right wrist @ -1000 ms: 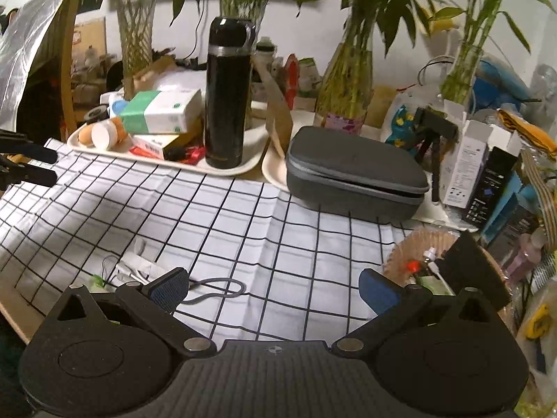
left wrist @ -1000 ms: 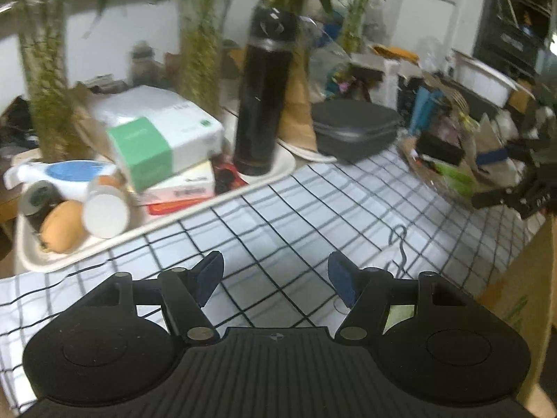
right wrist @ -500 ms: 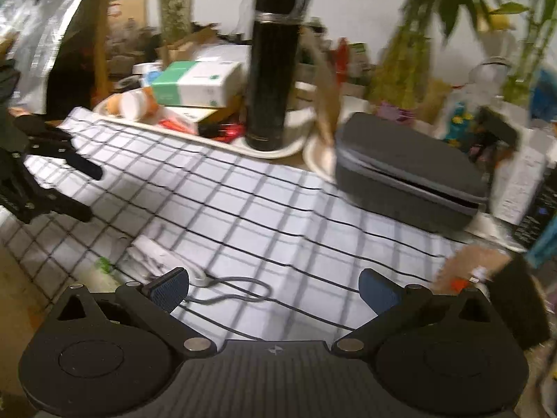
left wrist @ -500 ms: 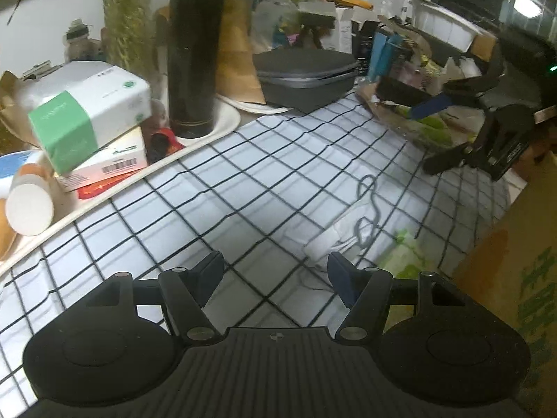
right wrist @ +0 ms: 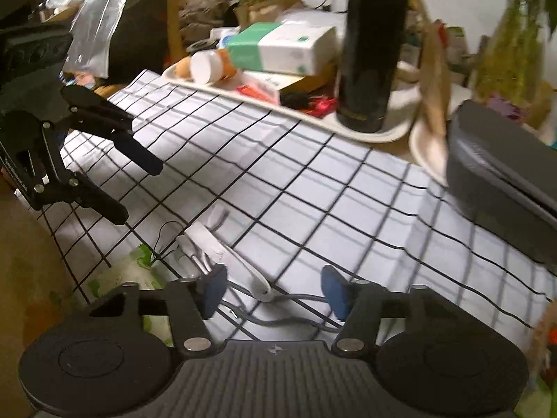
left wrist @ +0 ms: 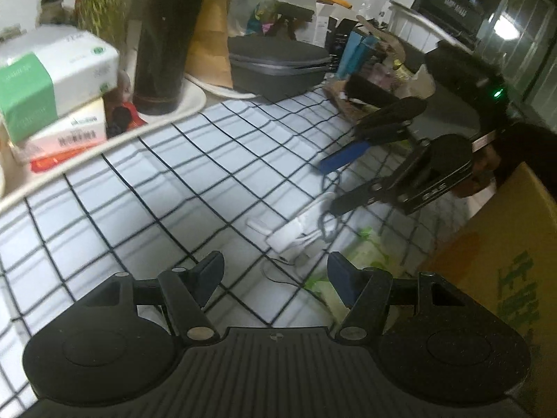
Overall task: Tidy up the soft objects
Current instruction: 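Move both grippers down toward the white cable on the checkered cloth, then close the right gripper on the white cable while the left gripper pinches beside it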
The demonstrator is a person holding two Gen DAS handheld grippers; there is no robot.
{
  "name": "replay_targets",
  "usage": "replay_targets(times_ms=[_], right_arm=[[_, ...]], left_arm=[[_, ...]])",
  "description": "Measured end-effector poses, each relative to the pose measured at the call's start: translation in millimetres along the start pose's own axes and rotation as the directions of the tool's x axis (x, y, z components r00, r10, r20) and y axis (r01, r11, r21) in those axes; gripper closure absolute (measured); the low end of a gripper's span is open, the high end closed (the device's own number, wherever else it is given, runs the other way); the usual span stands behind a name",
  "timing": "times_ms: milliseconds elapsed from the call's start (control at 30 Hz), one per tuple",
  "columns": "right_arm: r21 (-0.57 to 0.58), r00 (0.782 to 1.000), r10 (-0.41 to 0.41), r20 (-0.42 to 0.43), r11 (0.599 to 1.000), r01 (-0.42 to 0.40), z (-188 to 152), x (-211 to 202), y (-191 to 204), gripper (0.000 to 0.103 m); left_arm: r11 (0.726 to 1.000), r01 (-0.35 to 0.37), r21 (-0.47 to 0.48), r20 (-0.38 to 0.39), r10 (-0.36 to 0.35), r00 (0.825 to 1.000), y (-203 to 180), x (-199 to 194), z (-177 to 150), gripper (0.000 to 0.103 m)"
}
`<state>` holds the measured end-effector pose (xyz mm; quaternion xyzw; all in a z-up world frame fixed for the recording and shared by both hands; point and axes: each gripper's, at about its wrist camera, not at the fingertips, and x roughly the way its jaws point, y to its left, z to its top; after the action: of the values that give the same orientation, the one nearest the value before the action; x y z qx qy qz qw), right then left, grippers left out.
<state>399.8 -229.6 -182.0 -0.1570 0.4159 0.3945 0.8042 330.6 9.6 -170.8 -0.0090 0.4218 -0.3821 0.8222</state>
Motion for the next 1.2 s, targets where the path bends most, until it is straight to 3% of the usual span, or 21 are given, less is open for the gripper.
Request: replay_targets(times_ms=[67,133,200,300,400,500,667,1067,1200], right_arm=[[-0.015,1.0,0.03,-0.008,0.999,-0.03,1.8,6.3,1.7,0.047],[-0.022,0.999,0.045,-0.017,0.999,-0.045,3.5,12.2,3.8,0.055],[-0.023,0.998,0.063,-0.032,0.998,-0.063,4.6,17.5,4.9,0.079],[-0.032,0.996,0.064,-0.063,0.997,-0.066,5.4,21.9,7.6,0.095],[-0.02,0.995,0.076,-0.059,0.997,-0.078,6.7,17.8,6.8,0.098],[-0.013,0.998,0.053,-0.034,0.998,-0.054,9.1,12.0,5.5,0.099],[0.01,1.0,0.026,0.011,1.0,-0.026,13.5,0.1,-1.2,0.099],[0.033,0.998,0.011,0.06,0.999,-0.013,22.6,-14.5,-3.8,0.099],[0.046,0.998,0.008,0.068,0.999,-0.011,22.3,-16.3,-5.0,0.099]], left_arm=[[0.999,0.046,-0.024,-0.009,-0.046,0.999,3.6,1.1,-0.2,0.042],[0.993,0.096,-0.062,-0.027,-0.098,0.995,8.1,2.9,-0.7,0.051],[0.983,0.148,-0.112,-0.038,-0.153,0.988,13.3,5.7,-1.3,0.061],[0.964,0.2,-0.174,-0.052,-0.212,0.976,17.7,9.9,-2.5,0.073],[0.938,0.237,-0.254,-0.066,-0.261,0.963,22.0,16.9,-2.6,0.079],[0.902,0.22,-0.372,-0.097,-0.273,0.957,33.1,25.3,-4.9,0.084],[0.856,0.25,-0.452,-0.094,-0.324,0.941,41.6,32.0,-9.7,0.086],[0.787,0.241,-0.568,-0.103,-0.359,0.928,56.0,47.1,-18.9,0.1],[0.798,0.251,-0.549,-0.083,-0.35,0.933,53.2,45.1,-15.5,0.102]])
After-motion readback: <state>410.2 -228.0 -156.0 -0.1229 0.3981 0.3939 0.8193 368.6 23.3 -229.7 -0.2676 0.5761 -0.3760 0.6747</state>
